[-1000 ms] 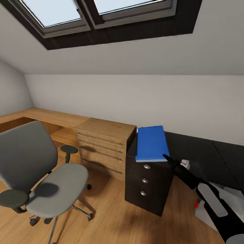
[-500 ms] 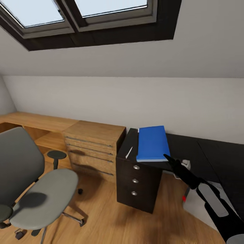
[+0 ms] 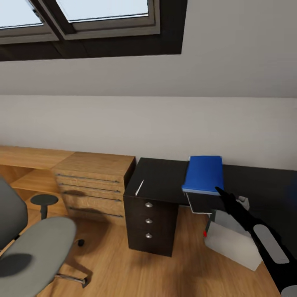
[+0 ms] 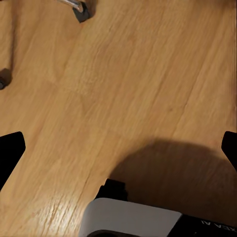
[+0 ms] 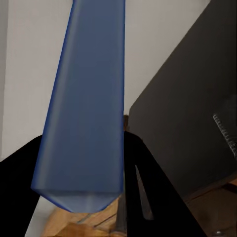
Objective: In the bedroom, organize the workspace by keeping the computer under the desk, ensuring the monitor is on the desk, placing the keyboard on the desk next to the monitor, placing the mouse on the desk next to the keyboard, moving the folder from the swivel chair onto the desk next to the mouse, stacking the notebook on top of the folder with the pen on top of the notebook, and positioning the swivel chair next to the desk.
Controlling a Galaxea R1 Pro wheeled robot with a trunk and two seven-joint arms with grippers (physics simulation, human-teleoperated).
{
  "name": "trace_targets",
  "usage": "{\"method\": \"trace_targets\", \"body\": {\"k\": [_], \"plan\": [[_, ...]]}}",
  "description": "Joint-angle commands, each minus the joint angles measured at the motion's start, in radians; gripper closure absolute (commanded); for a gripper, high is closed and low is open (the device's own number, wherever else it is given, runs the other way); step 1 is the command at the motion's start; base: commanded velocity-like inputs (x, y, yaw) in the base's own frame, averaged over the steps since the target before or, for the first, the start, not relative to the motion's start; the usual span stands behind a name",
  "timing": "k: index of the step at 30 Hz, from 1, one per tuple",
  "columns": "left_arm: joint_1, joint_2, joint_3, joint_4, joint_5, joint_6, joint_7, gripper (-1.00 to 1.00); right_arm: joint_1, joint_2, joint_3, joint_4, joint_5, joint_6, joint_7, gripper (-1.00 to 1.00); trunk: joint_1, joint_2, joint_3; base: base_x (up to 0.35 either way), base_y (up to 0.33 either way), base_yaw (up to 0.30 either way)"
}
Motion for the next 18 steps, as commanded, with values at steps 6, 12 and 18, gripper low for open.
{"method": "trace_targets", "body": {"k": [6, 12, 18], "plan": [[0.000, 0.000, 0.001, -0.002, 0.009, 0.004, 0.002, -1.00, -0.001, 0.003, -0.003, 0.001, -0.001, -0.019, -0.019, 1.00, -0.023, 0.042, 0.018, 0.000, 0.000, -0.299], [0.000, 0.000, 0.001, -0.002, 0.009, 0.004, 0.002, -1.00, -0.001, 0.005, -0.003, 0.001, 0.011, -0.051, -0.021, 1.00, -0.046, 0.084, 0.037, 0.000, 0.000, -0.299], [0.000, -0.001, 0.001, -0.002, 0.007, -0.003, 0.002, -1.00, -0.001, 0.007, -0.003, 0.023, 0.013, -0.057, -0.021, 1.00, -0.046, 0.084, 0.037, 0.000, 0.000, -0.300]]}}
